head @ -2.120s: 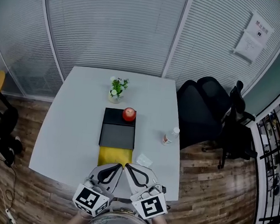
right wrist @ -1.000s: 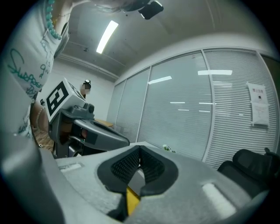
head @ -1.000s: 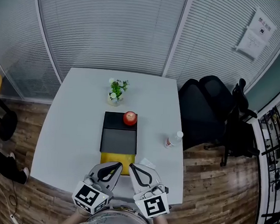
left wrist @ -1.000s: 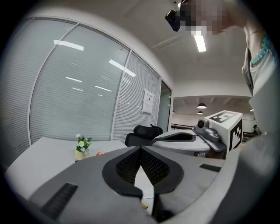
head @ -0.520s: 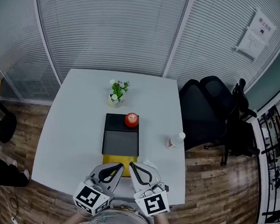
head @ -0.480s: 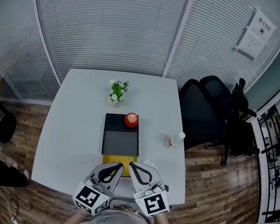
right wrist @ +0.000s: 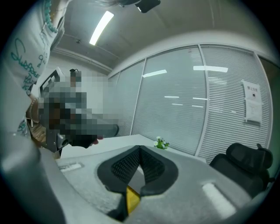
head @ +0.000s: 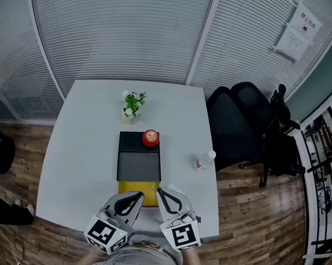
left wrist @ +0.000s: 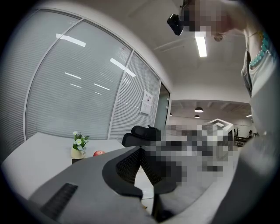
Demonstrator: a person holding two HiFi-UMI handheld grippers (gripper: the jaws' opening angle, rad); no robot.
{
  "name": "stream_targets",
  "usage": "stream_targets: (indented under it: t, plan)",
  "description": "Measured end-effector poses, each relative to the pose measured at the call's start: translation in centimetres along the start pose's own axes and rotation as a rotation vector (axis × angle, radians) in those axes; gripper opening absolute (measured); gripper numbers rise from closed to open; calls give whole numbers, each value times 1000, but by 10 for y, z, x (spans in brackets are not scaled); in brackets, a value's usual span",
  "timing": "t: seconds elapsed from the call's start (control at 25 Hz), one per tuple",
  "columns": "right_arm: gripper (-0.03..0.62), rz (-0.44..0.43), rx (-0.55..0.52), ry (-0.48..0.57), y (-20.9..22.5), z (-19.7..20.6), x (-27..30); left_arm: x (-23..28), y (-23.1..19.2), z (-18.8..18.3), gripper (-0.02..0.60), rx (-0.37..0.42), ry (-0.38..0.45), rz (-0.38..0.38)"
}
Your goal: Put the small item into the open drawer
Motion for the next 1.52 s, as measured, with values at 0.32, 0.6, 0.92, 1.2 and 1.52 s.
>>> stream_targets:
  t: [0.32, 0.6, 0.92, 1.2, 1.52]
  plan:
    - [3, 56, -15, -102, 12, 39, -13, -1, -3, -2, -3, -1, -17, 1]
    - [3, 130, 13, -168, 34, 64, -28, -5, -7, 3, -3, -13, -34, -7]
    - [3, 197, -19, -248, 55, 93, -32, -7, -17, 10, -3, -25, -51, -11]
    - [3, 234, 2, -339, 68, 129, -42, -7, -24, 12, -3, -29, -63, -18]
    - [3, 238, 22, -428, 71, 156, -42, -3, -30, 12, -3, -45, -78, -21]
Point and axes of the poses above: the fingertips, and each gripper's own axes: x forward along the fingers, y to its right, z out of its underside, the point moved 5 cm from there along -x, backward along the fingers, and after that the axes turned 13 degrees about y, right-handed, at the moved point
